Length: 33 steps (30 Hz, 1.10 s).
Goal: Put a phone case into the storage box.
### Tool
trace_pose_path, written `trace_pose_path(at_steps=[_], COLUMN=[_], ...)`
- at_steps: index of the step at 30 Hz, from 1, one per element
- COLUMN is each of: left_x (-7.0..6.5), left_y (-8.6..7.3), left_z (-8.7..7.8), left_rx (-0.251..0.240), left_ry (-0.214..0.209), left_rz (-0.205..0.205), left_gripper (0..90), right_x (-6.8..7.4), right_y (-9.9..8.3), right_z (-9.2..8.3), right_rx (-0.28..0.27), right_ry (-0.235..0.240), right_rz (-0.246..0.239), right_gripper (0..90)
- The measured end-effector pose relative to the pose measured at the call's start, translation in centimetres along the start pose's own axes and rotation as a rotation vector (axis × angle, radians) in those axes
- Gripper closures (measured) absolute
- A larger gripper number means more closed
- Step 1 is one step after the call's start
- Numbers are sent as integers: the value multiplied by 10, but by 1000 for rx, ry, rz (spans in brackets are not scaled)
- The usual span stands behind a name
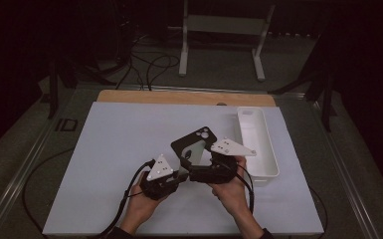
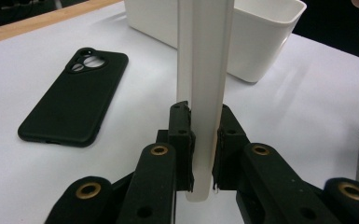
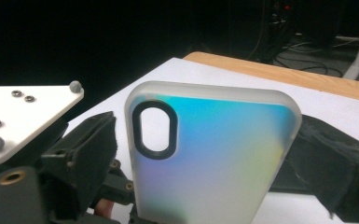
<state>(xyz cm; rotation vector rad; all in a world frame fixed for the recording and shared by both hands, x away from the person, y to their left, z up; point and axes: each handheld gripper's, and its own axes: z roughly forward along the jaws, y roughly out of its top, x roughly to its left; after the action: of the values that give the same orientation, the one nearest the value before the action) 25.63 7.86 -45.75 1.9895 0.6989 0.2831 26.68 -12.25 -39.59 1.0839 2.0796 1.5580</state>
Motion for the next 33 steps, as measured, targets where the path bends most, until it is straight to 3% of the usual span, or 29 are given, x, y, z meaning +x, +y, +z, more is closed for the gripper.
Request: trace_pose_path(at_steps=[9, 24, 29, 33], left_x=[-1, -1, 1, 0], left_y=[0, 0, 0, 1], left_z=[0, 0, -4, -7], left_rx=[-6, -13, -19, -36], left_ry=[1, -8, -7, 7], left_rz=[-1, 3, -5, -7], left_gripper=[808, 793, 716, 553], right_x=[1, 1, 0, -2], right_y=[-1, -1, 0, 0], right_z=[2, 0, 0, -1], right_rx=[5, 3, 2, 0], right_ry=[-24, -19, -20, -24], right_rz=[2, -1, 1, 3], right_gripper=[153, 167, 167, 167])
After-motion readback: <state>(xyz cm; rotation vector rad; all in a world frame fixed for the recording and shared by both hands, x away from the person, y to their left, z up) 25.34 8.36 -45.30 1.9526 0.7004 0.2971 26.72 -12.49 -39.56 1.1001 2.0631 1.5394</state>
